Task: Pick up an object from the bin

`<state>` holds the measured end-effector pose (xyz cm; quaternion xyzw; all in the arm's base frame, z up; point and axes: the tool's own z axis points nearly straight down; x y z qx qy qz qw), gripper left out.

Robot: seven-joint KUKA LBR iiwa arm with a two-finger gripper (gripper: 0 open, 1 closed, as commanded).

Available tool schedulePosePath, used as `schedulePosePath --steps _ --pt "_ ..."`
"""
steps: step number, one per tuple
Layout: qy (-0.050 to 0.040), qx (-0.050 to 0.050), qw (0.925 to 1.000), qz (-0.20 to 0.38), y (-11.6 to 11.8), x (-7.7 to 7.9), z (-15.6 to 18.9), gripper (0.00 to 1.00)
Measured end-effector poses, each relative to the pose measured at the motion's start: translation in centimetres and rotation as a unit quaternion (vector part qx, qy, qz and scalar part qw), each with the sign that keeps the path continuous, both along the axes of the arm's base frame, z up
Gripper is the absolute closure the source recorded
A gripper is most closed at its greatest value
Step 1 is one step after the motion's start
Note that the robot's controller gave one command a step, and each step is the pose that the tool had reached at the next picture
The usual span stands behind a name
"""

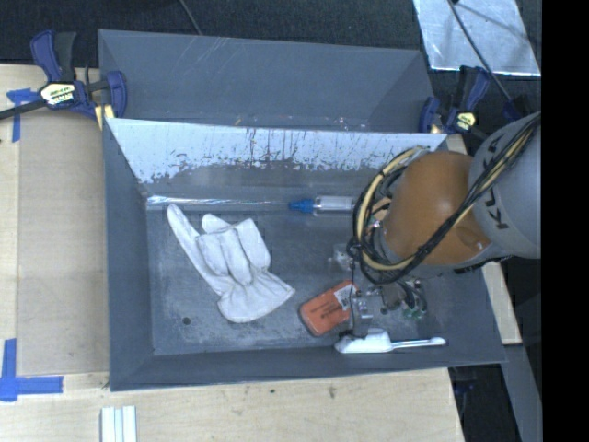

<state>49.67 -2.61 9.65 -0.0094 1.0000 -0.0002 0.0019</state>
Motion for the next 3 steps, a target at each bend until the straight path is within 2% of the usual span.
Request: schedulePosePath --steps 1,2,3 --pt "-0.0001 0.000 0.9997 -0.025 1.1 -0.3 -2.5 1.00" --pt "-0.0002 0.000 0.9997 -0.025 1.1 -0.3 -2.5 1.00" --pt "0.0002 0.000 0.9999 -0.011 -0.2 0.8 12.9 1.00"
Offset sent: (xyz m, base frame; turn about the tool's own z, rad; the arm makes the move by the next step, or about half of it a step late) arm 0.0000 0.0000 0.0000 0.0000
